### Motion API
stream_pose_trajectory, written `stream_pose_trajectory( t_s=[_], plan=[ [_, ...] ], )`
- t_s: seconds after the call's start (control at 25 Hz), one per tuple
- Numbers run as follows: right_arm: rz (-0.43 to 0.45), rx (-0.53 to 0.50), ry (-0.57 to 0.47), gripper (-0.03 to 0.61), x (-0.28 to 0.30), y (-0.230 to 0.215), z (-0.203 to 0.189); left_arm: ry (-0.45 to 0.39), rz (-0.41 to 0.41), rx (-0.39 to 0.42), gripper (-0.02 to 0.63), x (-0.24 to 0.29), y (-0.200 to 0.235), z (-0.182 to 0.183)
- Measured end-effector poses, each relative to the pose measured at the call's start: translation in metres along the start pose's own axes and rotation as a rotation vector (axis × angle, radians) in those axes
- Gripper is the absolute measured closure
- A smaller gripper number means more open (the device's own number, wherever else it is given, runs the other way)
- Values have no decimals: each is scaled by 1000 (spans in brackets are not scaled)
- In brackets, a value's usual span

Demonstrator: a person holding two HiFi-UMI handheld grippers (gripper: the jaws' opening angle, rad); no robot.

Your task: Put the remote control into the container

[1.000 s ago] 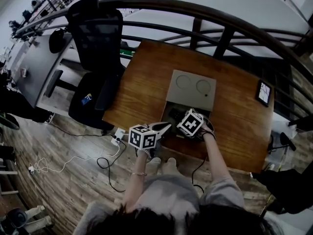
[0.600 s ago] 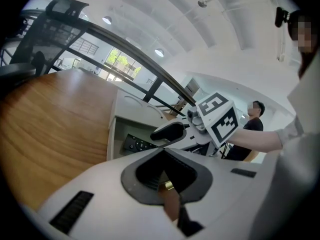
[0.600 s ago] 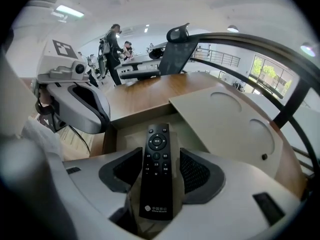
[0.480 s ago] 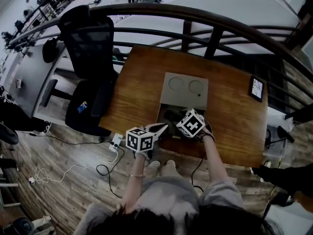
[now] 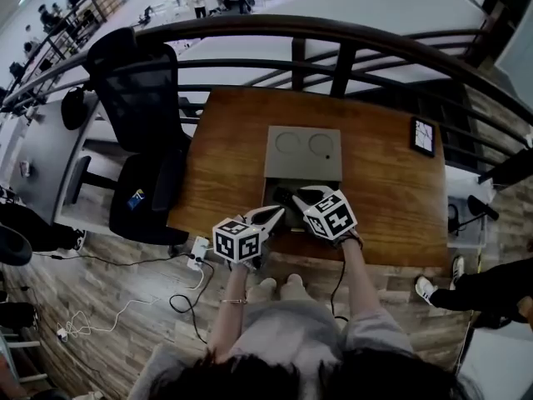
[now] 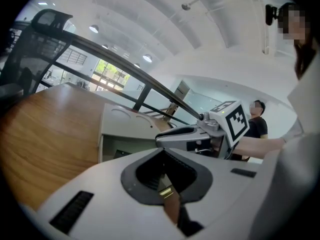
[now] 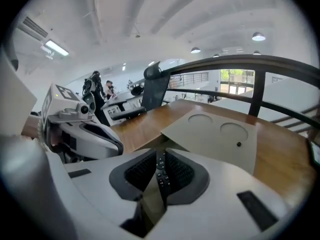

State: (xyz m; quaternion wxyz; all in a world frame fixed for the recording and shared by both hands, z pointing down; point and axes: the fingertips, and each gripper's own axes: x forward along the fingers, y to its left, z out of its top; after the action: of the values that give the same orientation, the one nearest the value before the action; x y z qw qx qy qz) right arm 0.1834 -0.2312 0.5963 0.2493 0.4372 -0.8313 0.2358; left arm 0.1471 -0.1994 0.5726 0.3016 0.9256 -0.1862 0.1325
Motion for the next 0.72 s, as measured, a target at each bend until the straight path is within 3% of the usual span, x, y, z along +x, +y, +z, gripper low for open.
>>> stream_pose_trajectory(
  t_s=[0.44, 0.72],
  plan=[
    [-60, 170, -282, 543, -53, 14, 35, -69, -91, 118, 611, -7, -33, 35],
    [-97, 186, -438, 548, -97, 22, 63, -116, -149, 220, 611, -14, -64, 66]
  ],
)
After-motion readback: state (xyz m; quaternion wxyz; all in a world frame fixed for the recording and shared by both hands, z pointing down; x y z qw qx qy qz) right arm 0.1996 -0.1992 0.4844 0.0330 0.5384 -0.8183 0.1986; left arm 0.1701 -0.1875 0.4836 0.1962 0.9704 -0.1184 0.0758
